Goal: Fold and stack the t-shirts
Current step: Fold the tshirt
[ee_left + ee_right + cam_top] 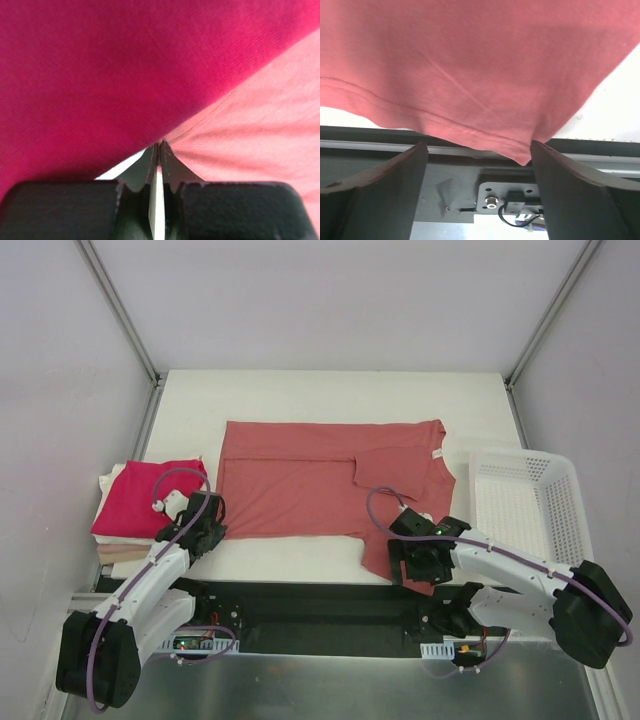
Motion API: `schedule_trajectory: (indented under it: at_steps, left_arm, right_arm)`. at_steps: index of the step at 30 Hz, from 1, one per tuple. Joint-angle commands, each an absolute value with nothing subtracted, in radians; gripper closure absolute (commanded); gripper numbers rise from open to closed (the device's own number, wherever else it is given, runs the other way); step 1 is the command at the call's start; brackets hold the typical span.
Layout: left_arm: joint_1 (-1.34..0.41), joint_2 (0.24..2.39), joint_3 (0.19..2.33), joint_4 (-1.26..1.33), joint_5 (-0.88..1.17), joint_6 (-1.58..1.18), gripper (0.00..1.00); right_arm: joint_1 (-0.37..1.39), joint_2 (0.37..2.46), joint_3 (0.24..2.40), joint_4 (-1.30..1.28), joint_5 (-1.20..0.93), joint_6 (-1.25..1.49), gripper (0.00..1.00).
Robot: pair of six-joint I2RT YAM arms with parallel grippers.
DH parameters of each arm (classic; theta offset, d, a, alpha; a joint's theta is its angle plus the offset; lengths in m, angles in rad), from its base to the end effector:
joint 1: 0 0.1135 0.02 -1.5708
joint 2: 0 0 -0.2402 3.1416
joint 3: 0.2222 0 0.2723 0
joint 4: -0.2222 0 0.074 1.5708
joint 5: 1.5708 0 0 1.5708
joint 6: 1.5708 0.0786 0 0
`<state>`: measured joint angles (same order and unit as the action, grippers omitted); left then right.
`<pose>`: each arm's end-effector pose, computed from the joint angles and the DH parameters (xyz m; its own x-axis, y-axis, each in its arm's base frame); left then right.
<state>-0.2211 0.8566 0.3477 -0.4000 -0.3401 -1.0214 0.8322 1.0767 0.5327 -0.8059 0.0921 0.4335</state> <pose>0.2154 -0.0215 0.1012 -0.4076 -0.7324 -0.5454 -0.6529 0.6513 -0.3868 0.1385 0.1414 0.0903 -0.8997 -0.3668 -0.2365 -0.3799 0.9250 0.0106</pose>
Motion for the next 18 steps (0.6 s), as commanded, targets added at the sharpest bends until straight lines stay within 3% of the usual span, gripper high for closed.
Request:
schedule_trajectory:
  at_steps: [1, 8, 12, 15, 18]
  left_arm:
    - [-0.215, 0.847, 0.350, -0.411, -0.327, -0.999, 1.00]
    - [-0.215, 0.847, 0.360, -0.411, -0.321, -0.996, 1.00]
    - [-0.215, 0.848, 0.367, -0.411, -0.318, -0.996, 1.00]
    - [-0.215, 0.847, 0.370, -0.411, -0.319, -0.996, 1.00]
    - [-0.213, 0.842, 0.374, -0.413, -0.319, -0.993, 1.00]
  right_arm:
    - [0.839, 1.080, 0.537, -0.790, 0.077, 0.466, 0.16]
    - [0.839, 1.118, 0.560, -0.804, 0.087, 0.471, 0.31]
    - [0.839, 1.163, 0.580, -0.808, 0.091, 0.469, 0.35]
    - [0.841, 1.201, 0.601, -0.807, 0.101, 0.466, 0.44]
    - [0.841, 1.227, 0.617, -0.807, 0.130, 0.475, 0.59]
